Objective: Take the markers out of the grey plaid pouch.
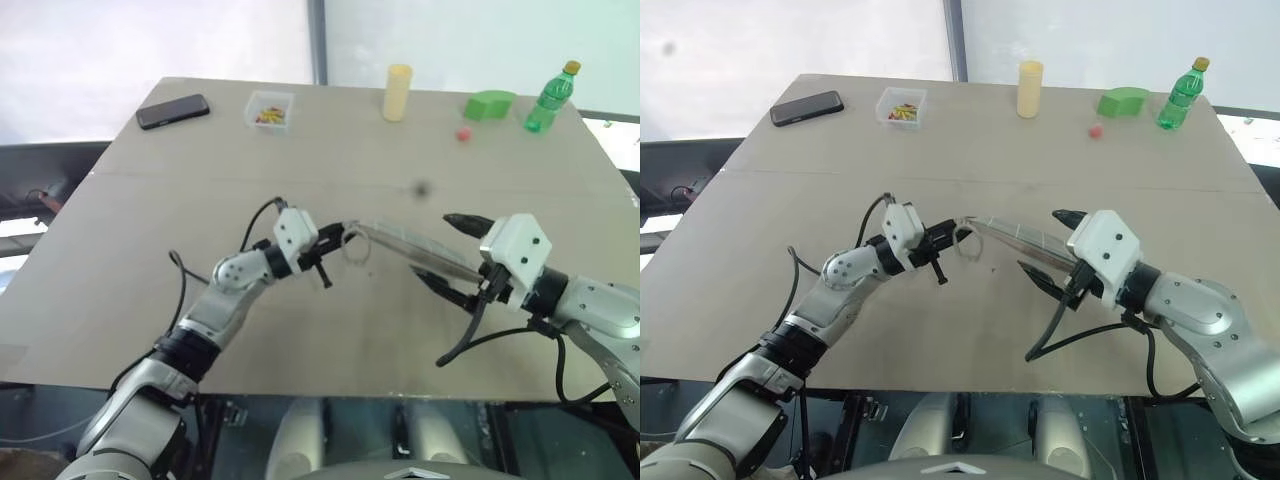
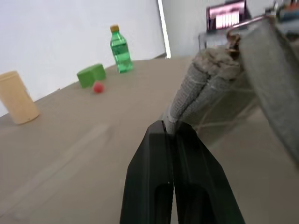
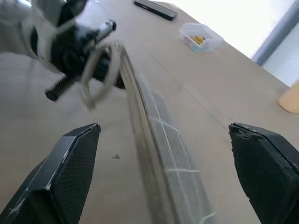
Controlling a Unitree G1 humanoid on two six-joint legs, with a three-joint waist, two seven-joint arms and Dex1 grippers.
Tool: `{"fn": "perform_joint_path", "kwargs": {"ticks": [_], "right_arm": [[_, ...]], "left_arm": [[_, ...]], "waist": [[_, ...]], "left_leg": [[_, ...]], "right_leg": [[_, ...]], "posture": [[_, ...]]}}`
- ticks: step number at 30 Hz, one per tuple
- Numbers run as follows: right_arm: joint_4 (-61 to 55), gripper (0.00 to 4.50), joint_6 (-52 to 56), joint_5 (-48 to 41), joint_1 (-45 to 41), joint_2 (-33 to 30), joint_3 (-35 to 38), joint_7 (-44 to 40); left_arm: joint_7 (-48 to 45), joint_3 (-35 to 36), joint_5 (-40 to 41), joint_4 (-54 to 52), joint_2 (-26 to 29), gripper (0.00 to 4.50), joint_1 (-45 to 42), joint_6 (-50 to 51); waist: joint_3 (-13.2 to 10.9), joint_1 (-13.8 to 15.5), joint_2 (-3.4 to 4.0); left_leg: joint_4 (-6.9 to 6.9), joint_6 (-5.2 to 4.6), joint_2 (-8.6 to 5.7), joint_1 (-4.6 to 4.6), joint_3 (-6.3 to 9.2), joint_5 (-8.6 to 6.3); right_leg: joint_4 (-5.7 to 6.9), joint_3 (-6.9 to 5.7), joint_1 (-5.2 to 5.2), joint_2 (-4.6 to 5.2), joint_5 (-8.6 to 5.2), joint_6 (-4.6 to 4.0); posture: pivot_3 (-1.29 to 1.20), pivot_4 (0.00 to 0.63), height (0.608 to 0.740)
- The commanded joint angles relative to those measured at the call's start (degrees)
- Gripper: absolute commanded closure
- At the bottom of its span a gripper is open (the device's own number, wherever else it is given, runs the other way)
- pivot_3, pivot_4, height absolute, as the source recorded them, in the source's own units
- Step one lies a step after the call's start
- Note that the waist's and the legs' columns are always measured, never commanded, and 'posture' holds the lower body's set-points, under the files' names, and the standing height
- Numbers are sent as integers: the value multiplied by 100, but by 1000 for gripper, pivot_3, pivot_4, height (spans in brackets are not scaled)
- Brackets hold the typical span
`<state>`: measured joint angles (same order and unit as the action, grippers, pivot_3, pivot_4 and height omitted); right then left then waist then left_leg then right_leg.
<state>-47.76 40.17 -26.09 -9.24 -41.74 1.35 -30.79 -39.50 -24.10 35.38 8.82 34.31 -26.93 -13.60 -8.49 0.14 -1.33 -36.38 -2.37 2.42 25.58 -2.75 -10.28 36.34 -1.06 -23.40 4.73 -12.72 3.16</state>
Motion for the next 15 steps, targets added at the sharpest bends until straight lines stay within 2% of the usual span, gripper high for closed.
{"fn": "perform_joint_path", "kwargs": {"ticks": [1, 6, 9, 12, 15], "right_arm": [[-276, 0, -82, 266, -276, -153, -359, -61], [-146, 0, -309, 283, -407, -119, -675, -377], [-44, 0, -29, 57, -653, 104, -706, -316], [20, 0, 952, -581, -1117, 512, -385, 119], [63, 0, 1923, -1668, -1268, 942, 295, 564]], "left_arm": [[38, 398, 529, -686, -226, 4469, 234, 1091], [-89, 646, 624, -1198, -443, 4469, 570, 2228], [-115, 825, 573, -1319, -489, 4469, 662, 2715], [286, 1175, 693, -1387, -732, 4469, 610, 3219], [749, 1478, 664, -1379, -1167, 4469, 554, 3459]], "waist": [[0, 1, 0], [0, 23, -1], [0, 50, -1], [0, 52, -1], [1, 83, -4]], "left_leg": [[0, 0, 0, -4, -1, 0], [-15, 1, 0, -5, 1, 0], [-21, 1, -1, -1, -2, 0], [-23, 1, -1, -1, 0, 0], [-24, 1, 2, 1, 12, 0]], "right_leg": [[2, -1, 2, -2, -3, -4], [8, -9, 9, -12, -12, -8], [7, -3, 8, -10, -10, -12], [7, -2, 8, -10, -9, -13], [11, -3, 7, -9, -8, -14]], "posture": [[0, 150, 740], [0, 150, 740], [0, 150, 740], [0, 150, 740], [0, 150, 740]]}}
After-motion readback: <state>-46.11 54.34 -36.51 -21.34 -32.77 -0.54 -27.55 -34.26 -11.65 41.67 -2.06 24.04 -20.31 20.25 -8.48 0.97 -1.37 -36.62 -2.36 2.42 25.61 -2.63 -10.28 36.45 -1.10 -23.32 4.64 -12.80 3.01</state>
